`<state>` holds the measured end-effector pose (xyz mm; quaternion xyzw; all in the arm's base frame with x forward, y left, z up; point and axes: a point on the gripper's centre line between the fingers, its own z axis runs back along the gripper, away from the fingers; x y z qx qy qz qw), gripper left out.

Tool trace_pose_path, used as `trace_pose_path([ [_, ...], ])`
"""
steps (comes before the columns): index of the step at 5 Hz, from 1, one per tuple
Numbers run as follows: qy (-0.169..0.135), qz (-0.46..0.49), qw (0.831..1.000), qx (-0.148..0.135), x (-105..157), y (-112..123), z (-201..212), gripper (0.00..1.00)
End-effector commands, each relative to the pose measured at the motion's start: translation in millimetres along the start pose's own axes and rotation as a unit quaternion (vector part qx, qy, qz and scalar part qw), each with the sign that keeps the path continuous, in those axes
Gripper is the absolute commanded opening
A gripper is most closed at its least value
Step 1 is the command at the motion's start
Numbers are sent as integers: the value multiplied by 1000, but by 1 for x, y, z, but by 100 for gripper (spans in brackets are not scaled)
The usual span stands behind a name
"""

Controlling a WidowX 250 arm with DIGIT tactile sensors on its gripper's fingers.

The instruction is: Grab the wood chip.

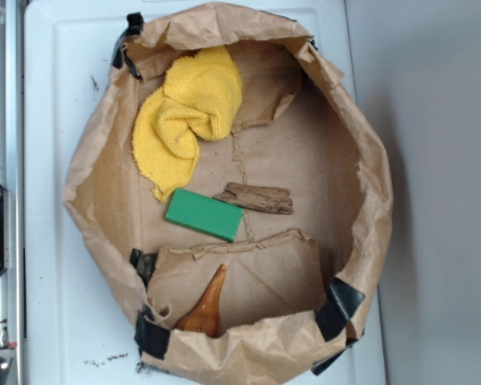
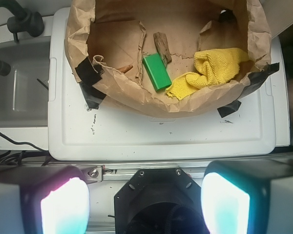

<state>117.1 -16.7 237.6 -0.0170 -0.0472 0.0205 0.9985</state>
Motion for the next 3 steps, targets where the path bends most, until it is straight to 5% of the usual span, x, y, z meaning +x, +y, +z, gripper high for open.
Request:
trace_pose_path([
  [1, 0, 0, 1000, 0, 0, 0, 0, 100],
  [3, -6, -54, 998, 6, 85, 2, -30, 100],
])
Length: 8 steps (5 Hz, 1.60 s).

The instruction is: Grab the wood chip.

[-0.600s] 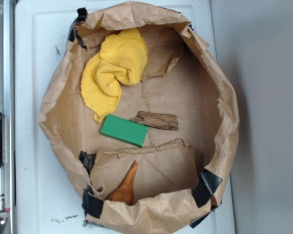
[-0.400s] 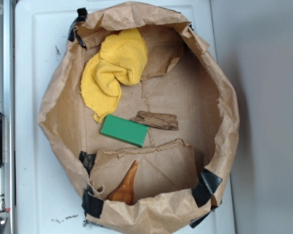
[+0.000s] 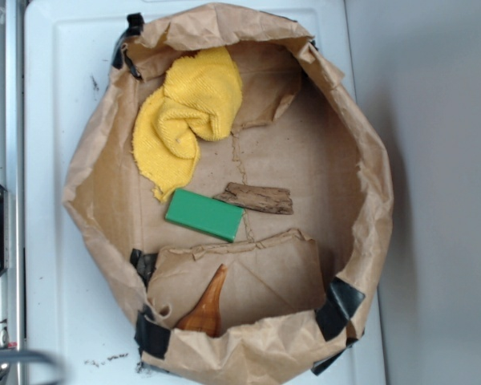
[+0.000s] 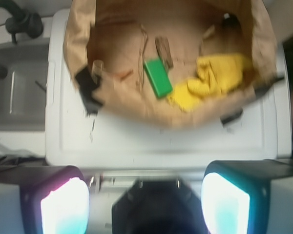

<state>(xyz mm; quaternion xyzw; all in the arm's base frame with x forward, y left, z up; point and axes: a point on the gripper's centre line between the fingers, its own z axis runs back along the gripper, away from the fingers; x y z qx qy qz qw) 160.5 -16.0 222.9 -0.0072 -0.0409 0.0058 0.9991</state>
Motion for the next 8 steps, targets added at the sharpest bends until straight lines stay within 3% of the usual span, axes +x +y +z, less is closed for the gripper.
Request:
trace_pose_path([
  [1, -22, -96, 995, -15, 90, -7, -30, 100],
  [2, -28, -186, 982, -12, 123, -10, -64, 100],
  [5, -28, -186, 982, -12, 123, -10, -64, 100],
  [6, -26, -171, 985, -28, 126, 9, -107, 100],
  [7, -46, -188, 981, -13, 113, 21, -123, 100],
  [8, -48, -198, 978, -34, 103, 36, -122, 100],
])
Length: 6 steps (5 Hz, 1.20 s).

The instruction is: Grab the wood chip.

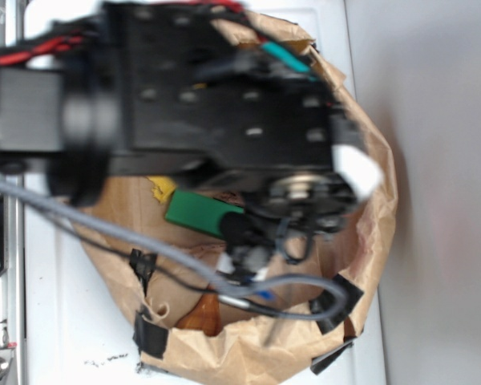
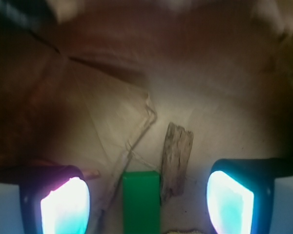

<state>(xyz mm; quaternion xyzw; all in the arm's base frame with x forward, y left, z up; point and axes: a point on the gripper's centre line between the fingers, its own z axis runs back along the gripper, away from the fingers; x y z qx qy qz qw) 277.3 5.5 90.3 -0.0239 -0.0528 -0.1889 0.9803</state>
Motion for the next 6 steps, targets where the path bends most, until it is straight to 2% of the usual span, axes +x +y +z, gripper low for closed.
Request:
trace_pose_path([
  [1, -31, -12, 999, -10, -7, 17, 9, 100],
  [3, -17, 29, 999, -6, 14, 25, -13, 100],
  [4, -26, 120, 992, -25, 23, 25, -21, 100],
  [6, -31, 163, 986, 12, 24, 18, -42, 100],
])
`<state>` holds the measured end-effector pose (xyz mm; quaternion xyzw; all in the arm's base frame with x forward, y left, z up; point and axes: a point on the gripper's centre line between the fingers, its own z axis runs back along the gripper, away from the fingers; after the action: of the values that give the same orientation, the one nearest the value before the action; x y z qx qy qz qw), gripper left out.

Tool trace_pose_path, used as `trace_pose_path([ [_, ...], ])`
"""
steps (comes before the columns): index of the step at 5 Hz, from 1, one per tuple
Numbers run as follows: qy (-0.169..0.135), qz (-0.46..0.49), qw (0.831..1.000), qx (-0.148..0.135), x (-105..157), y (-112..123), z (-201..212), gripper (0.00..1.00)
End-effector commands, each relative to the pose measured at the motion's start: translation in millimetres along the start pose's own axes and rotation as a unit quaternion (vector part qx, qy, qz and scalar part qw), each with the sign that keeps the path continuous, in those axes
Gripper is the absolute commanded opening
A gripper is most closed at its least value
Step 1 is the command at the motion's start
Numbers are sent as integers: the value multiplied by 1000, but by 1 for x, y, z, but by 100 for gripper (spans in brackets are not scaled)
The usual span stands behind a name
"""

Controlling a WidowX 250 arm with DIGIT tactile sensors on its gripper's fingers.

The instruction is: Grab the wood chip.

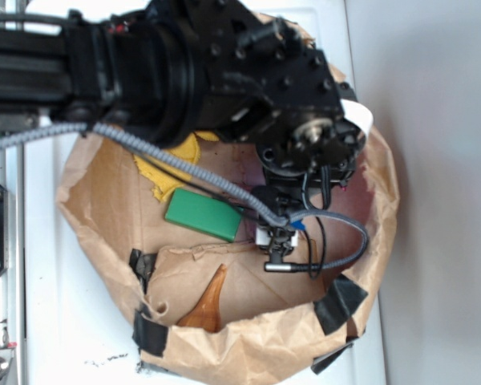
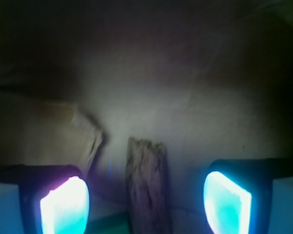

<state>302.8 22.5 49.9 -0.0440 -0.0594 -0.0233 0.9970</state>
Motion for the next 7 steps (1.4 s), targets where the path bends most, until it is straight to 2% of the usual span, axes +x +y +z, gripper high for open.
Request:
trace_pose_path([
  [1, -22, -5, 999, 27, 4, -12, -14, 100],
  [2, -21, -24, 999, 35, -1, -15, -19, 100],
  [3, -29, -16, 998, 45, -4, -17, -20, 0],
  [6, -50, -5, 998, 38, -7, -9, -11, 0],
  [7, -66, -5, 998, 20, -8, -11, 10, 0],
])
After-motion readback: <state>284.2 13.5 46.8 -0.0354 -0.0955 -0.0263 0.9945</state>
